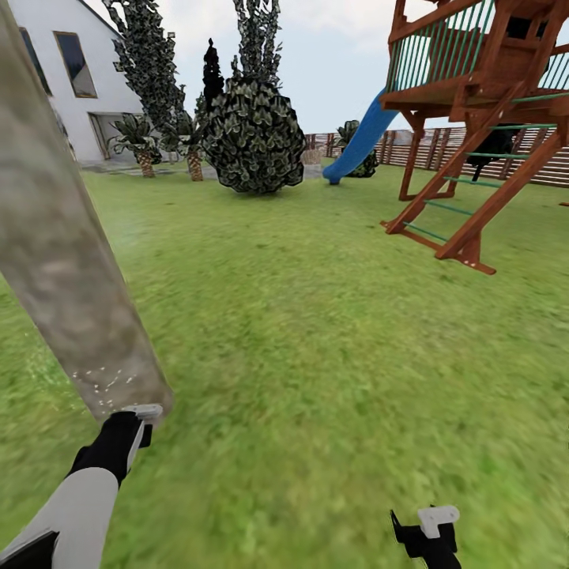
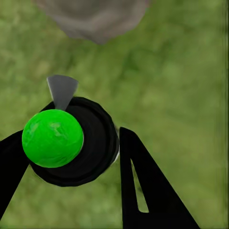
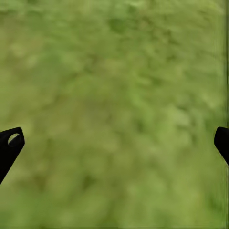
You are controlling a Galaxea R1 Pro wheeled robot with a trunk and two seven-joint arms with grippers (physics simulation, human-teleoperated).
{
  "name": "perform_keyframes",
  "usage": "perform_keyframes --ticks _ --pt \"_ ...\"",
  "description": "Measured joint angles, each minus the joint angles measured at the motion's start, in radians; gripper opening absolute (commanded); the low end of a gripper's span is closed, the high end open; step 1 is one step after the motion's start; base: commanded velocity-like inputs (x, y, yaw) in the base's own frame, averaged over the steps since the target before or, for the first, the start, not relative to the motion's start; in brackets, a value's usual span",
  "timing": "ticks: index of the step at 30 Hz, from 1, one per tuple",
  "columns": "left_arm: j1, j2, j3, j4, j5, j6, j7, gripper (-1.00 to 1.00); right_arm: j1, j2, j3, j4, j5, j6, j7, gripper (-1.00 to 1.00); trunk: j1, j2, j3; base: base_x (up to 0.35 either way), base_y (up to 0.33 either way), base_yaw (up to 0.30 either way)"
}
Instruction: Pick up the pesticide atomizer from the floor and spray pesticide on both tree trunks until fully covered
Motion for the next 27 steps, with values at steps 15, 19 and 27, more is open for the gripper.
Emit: perform_keyframes --ticks 15,19,27 --pt "0.0 0.005 0.008 -0.013 0.001 0.003 0.0 -1.0 0.0 0.0 0.0 0.0 0.001 0.0 0.0 1.0 0.0 0.0 0.0 0.061 -0.265 0.225" --pt "0.0 0.008 0.01 -0.014 0.003 0.005 0.004 -1.0 0.0 0.0 0.0 0.0 0.001 0.0 0.0 1.0 0.0 0.0 0.0 0.0 -0.11 0.277" --pt "-0.105 -0.02 0.006 -0.013 0.007 0.075 0.003 -1.0 0.0 0.002 0.0 0.0 -0.002 0.0 -0.002 1.0 0.0 0.0 -0.002 0.0 -0.002 0.277"
